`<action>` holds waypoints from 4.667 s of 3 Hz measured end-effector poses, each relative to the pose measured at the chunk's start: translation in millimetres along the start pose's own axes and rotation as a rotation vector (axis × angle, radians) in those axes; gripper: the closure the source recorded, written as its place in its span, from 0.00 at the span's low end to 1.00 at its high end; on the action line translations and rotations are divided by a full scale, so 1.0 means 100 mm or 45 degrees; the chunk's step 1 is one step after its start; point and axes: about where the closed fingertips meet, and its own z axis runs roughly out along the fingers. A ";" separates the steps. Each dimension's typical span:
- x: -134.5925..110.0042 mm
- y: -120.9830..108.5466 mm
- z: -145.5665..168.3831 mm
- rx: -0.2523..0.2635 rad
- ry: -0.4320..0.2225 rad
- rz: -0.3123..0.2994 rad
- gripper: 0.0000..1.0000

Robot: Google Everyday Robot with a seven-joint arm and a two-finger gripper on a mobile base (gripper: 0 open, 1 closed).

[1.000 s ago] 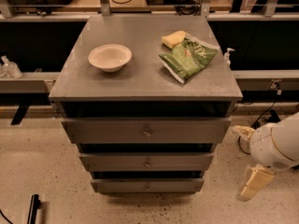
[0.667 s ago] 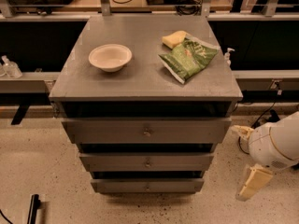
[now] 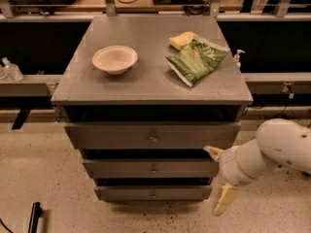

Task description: Open middle drawer

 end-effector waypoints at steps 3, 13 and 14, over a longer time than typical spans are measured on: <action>0.06 -0.01 0.76 -0.011 0.028 -0.071 0.00; 1.03 -0.98 2.26 0.092 0.037 0.015 0.42; 0.91 -0.73 2.17 0.054 0.019 -0.022 0.42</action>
Offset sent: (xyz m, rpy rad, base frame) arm 0.0057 0.0227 -0.0478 0.0006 -0.0177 0.0347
